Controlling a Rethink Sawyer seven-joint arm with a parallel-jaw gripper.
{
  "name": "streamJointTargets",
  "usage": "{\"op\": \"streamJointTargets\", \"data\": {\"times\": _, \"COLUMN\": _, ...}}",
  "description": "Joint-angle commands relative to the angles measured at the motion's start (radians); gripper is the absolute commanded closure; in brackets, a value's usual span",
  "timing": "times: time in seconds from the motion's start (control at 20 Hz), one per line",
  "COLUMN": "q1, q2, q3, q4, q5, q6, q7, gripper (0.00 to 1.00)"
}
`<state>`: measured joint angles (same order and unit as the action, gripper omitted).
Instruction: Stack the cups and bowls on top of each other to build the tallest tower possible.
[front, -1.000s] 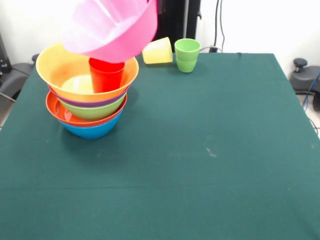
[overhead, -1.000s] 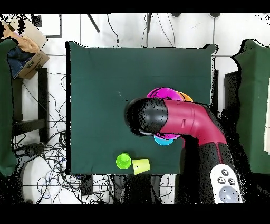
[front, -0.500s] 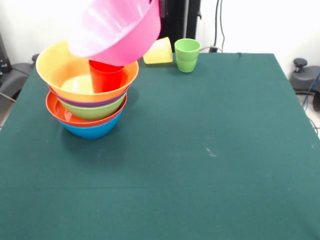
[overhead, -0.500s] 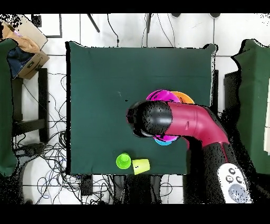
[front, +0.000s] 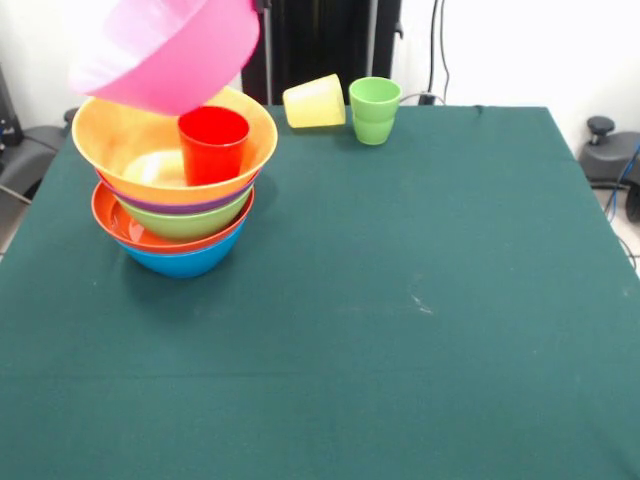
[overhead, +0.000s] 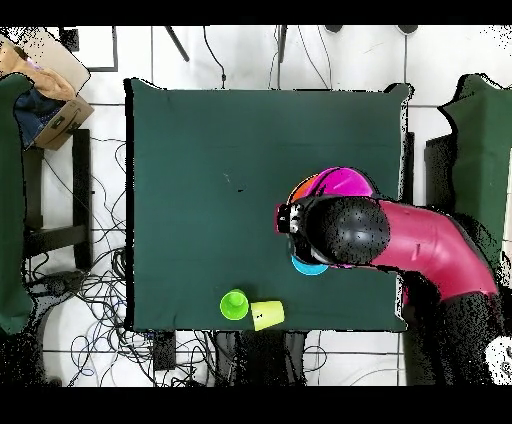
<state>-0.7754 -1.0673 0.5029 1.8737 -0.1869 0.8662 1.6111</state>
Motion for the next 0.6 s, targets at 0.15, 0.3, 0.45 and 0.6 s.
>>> {"op": "streamJointTargets", "data": {"times": 0.15, "q1": -0.019, "q2": -0.002, "q3": 0.149, "q4": 0.052, "q5": -0.109, "q6": 0.076, "q7": -0.333, "gripper": 1.00}}
{"op": "streamJointTargets", "data": {"times": 0.3, "q1": -0.030, "q2": -0.005, "q3": 0.165, "q4": 0.065, "q5": -0.116, "q6": 0.063, "q7": -0.325, "gripper": 1.00}}
{"op": "streamJointTargets", "data": {"times": 0.45, "q1": -0.036, "q2": -0.002, "q3": 0.179, "q4": 0.070, "q5": -0.128, "q6": 0.055, "q7": -0.306, "gripper": 1.00}}
{"op": "streamJointTargets", "data": {"times": 0.6, "q1": -0.033, "q2": 0.013, "q3": 0.185, "q4": 0.080, "q5": -0.159, "q6": 0.025, "q7": -0.275, "gripper": 1.00}}
